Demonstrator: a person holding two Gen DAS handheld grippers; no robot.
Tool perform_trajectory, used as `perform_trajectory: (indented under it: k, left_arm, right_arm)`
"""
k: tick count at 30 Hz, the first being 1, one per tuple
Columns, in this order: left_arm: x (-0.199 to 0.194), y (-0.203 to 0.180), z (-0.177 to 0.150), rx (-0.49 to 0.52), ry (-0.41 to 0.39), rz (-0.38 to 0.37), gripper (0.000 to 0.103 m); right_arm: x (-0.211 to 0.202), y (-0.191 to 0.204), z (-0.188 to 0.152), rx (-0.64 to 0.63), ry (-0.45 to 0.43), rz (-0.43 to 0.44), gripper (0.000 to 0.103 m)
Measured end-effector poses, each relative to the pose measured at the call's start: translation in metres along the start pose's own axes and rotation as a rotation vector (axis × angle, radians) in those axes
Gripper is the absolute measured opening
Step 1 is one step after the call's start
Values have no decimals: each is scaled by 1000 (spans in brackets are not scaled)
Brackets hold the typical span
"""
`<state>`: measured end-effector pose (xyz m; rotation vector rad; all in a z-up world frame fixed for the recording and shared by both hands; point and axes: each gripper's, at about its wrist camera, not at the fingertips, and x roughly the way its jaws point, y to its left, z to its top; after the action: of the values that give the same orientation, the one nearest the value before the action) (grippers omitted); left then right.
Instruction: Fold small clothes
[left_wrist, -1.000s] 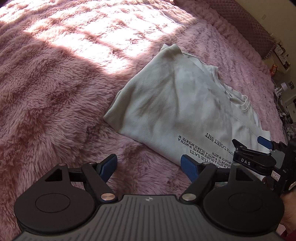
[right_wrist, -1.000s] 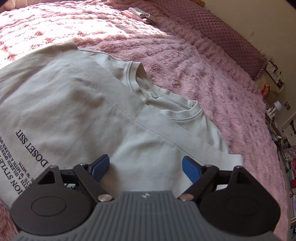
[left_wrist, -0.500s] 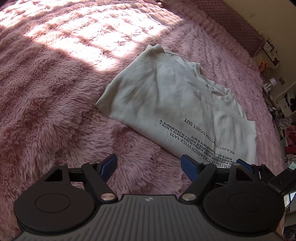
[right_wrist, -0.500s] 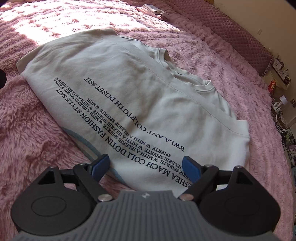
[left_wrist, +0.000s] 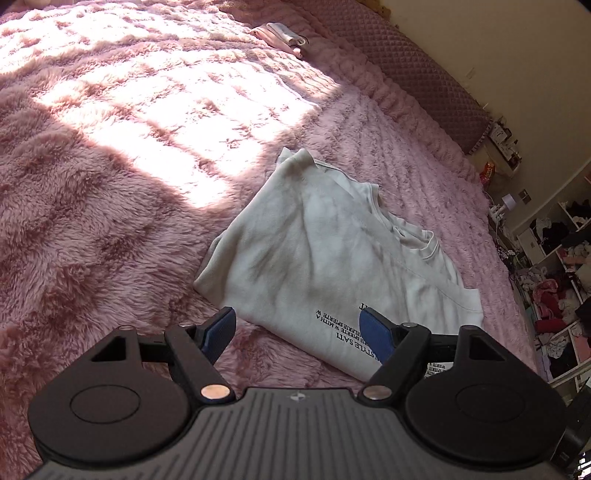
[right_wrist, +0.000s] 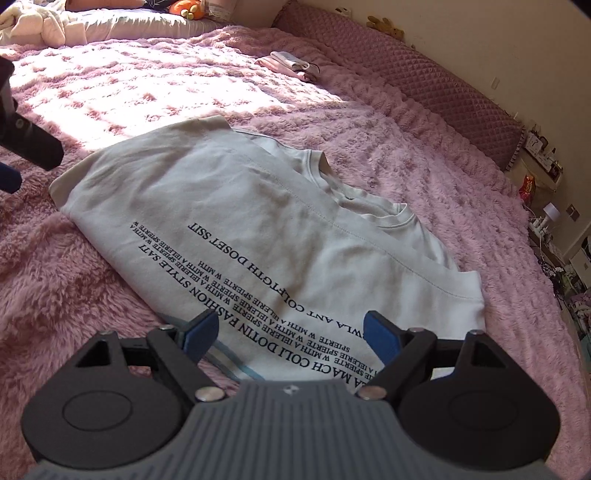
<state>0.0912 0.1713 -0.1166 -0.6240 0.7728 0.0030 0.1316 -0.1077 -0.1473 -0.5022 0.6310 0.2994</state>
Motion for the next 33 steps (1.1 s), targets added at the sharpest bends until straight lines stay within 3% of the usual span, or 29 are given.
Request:
perform_trajectory:
  k: [3,6,12,20,29,33]
  left_arm:
    - [8,32,23,-72,-54,-22,89]
    - [22,57,39,-108,-59,-79,89]
    - [68,91,56,-168,55,-220,89]
    - [131,84,92,-126,145,-317,89]
    - [225,64,142,-168,317,-476,90]
    - [248,59,151,-200,361,-515,90]
  right_arm:
    - [-15,41,7,-121,-94,35,81]
    - [-13,85,6,-264,-154,40,81]
    - [8,152,2,-493,-243,-45,81]
    - [34,191,23,-577,-353,-93,81]
    - [60,215,54,-599,-419,-138,81]
    - [67,223,62,-605,-432,-173,81]
